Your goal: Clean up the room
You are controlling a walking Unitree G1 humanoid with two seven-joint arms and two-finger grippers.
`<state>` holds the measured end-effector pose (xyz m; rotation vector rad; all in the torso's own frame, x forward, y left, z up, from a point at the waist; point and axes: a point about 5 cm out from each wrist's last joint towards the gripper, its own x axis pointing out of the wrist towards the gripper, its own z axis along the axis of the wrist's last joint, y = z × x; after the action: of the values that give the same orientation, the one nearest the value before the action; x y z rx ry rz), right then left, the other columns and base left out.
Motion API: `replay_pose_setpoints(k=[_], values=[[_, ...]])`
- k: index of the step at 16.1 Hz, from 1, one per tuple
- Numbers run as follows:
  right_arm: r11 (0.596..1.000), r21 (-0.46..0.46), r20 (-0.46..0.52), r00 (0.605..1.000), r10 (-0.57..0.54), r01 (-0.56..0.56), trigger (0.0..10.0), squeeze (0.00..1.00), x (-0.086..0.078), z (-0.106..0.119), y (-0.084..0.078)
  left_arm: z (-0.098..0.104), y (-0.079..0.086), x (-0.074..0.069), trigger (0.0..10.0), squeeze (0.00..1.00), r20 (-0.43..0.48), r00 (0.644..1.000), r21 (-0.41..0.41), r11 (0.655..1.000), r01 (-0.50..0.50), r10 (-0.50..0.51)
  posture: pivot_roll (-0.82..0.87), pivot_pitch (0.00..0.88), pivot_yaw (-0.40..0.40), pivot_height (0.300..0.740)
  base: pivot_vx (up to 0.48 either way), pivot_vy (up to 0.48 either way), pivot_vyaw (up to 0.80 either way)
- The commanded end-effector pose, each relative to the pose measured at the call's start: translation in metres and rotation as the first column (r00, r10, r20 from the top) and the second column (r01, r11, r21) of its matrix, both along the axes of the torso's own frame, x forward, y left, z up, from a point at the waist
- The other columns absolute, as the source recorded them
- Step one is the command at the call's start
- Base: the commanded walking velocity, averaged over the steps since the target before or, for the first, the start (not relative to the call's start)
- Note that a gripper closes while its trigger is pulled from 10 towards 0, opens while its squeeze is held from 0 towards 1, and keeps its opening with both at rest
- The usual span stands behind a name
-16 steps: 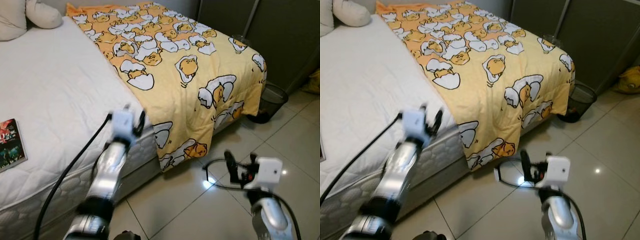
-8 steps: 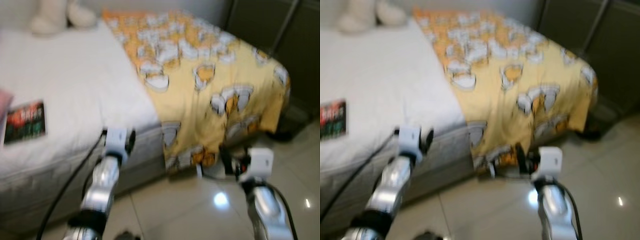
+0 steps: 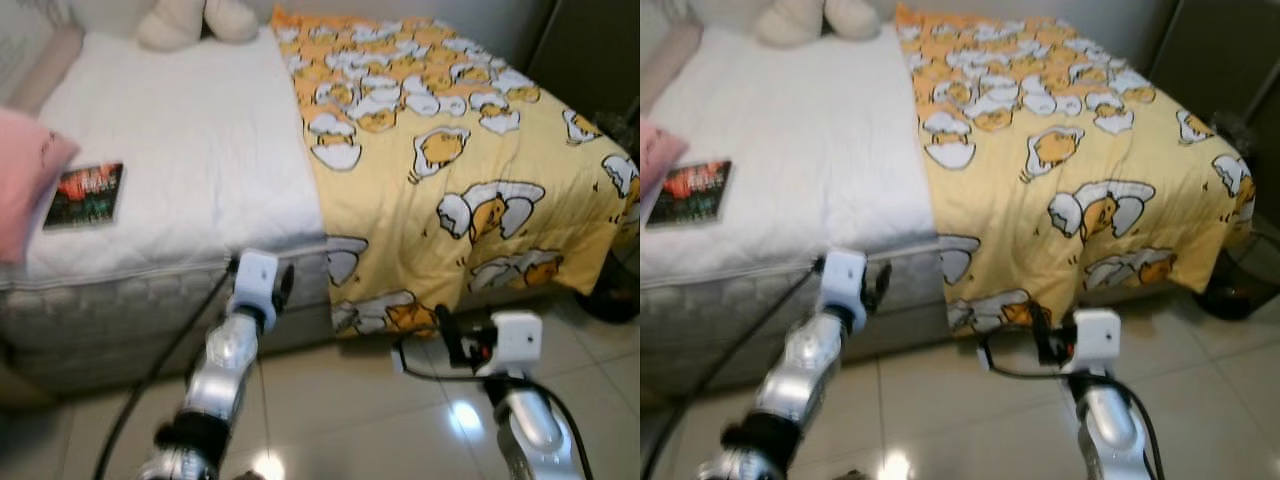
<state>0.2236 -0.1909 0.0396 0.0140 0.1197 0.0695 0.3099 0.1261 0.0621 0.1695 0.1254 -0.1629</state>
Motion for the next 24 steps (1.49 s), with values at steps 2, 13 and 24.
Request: replay_pose_setpoints(k=[2, 13, 24], values=[[1.0, 0.015, 0.006, 1.0, 0.015, -0.015, 10.0, 0.0, 0.002, 0.0, 0.006, -0.002, 0.005, -0.001, 10.0, 0.0, -0.005, 1.0, 0.01, 1.0, -0.012, 0.012, -0.04, 0.0, 0.018, 0.74, 0.0, -0.471, 0.44], [1.0, -0.003, 0.065, 0.998, -0.005, 0.005, 10.0, 0.0, 0.008, 0.009, -0.005, 0.008, 0.002, 0.006, 10.0, 0.0, 0.084, 0.995, -0.007, 0.999, -0.049, 0.05, -0.06, 0.0, 0.008, 0.74, 0.0, -0.129, 0.43], [1.0, -0.025, 0.007, 1.0, 0.009, -0.009, 10.0, 0.0, 0.003, -0.004, -0.001, 0.001, -0.006, 0.012, 10.0, 0.0, 0.014, 1.0, 0.035, 0.999, -0.004, 0.003, -0.06, 0.0, 0.028, 0.74, 0.0, -0.375, 0.43]])
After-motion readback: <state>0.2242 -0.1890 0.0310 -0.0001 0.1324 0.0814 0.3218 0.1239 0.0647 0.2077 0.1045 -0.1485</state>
